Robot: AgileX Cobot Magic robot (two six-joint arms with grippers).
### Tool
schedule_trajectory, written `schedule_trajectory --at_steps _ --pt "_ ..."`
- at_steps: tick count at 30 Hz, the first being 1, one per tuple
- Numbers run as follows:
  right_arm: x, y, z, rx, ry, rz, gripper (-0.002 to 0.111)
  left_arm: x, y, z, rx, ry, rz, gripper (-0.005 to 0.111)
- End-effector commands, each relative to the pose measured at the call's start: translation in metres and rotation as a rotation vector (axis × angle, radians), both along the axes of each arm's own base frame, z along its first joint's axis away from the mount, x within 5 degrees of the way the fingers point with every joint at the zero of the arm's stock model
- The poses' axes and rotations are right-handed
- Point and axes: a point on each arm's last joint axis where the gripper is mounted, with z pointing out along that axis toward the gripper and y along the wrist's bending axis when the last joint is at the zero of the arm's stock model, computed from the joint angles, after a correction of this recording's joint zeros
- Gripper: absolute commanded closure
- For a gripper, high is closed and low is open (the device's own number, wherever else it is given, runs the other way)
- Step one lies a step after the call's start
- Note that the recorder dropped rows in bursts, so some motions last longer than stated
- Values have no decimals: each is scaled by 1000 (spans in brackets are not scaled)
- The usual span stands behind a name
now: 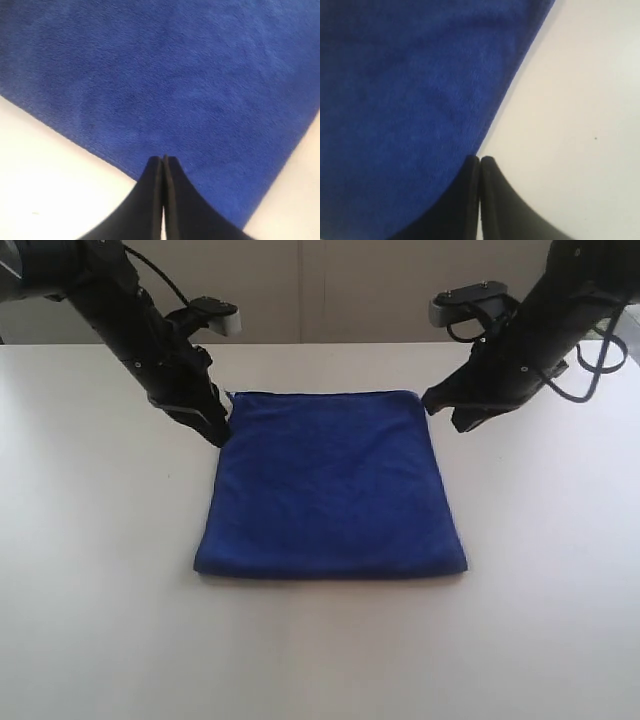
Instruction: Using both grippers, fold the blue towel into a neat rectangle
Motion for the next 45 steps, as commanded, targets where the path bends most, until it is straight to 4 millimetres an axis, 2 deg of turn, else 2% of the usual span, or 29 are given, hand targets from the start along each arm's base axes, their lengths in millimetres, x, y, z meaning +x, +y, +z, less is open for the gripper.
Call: schedule_trajectory --at_steps 1,4,8,14,19,23,26,31,33,36,43,45 --pt "-25 5 2 -48 24 144 108 -14 3 15 6 26 -87 107" --pt "-41 15 0 -88 4 276 108 -24 3 20 9 16 -128 107" --pt "-57 35 -6 -126 -31 416 108 -45 -3 13 23 17 -238 107" --pt "-80 51 -22 -144 64 584 108 -74 -4 -13 46 0 -310 107" --pt "-85 51 -35 -178 30 656 108 -99 -12 -37 72 8 -446 107" --pt "-84 51 -44 -202 -35 667 107 -103 -17 -54 92 -39 -432 107" --pt "-86 51 -50 -192 -27 661 97 -102 -18 -55 94 -58 -427 107" --pt "-85 51 -51 -200 -28 689 67 -103 -18 -55 94 -63 -442 107" --pt "-86 51 -52 -209 -28 723 59 -103 -18 -55 94 -69 -468 106" --pt "-86 51 -54 -229 -31 795 55 -104 -18 -55 93 -83 -531 95" --pt "-84 51 -65 -254 -22 894 55 -102 -18 -62 97 -115 -604 58" --pt "-85 51 -65 -254 -11 902 55 -101 -18 -66 102 -108 -609 53"
